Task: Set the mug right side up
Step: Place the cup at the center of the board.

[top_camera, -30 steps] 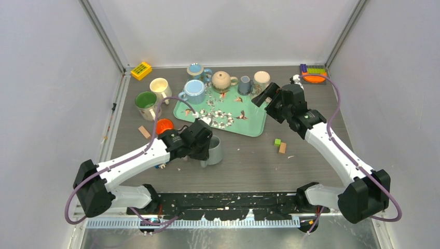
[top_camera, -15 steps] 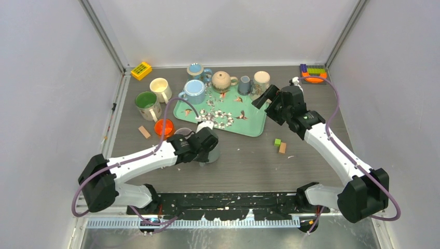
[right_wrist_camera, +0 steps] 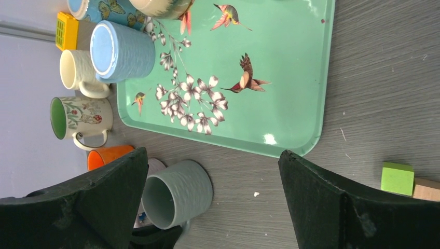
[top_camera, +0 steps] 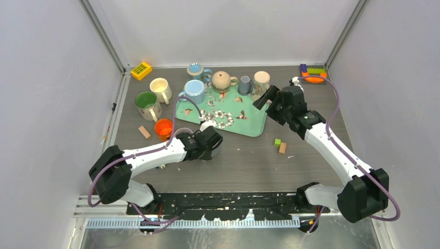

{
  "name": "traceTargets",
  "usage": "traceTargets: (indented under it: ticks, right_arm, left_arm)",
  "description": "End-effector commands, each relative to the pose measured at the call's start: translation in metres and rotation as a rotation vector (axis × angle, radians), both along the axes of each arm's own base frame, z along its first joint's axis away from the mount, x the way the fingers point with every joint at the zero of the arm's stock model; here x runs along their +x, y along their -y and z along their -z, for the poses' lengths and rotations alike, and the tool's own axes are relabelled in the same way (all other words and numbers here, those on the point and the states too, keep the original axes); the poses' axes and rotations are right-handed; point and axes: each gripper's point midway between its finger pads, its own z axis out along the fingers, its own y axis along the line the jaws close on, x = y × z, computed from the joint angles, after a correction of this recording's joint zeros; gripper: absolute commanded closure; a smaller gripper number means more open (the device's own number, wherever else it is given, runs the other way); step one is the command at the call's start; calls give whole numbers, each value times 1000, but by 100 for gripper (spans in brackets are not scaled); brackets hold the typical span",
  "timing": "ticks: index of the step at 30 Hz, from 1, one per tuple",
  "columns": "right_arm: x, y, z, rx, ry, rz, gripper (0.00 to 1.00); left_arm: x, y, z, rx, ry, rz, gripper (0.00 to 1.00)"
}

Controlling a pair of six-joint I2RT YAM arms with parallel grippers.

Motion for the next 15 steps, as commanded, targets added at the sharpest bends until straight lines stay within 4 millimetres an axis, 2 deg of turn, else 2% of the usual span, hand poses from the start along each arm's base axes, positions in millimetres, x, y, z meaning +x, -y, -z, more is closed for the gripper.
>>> traceTargets:
  ticks: [1,9,15]
  right_arm:
    - [5,4,-7,-30,29,-13,0]
    - [7,7,-5,-59,17,-18,0]
    - [8,12,-3,-101,11,-16,0]
  left_arm:
    - [19,2,-6,-30,38,-60,94]
    - [21,0,-11,-39,31,-51,86]
    - [15,1,-26,-68,24,-16,67]
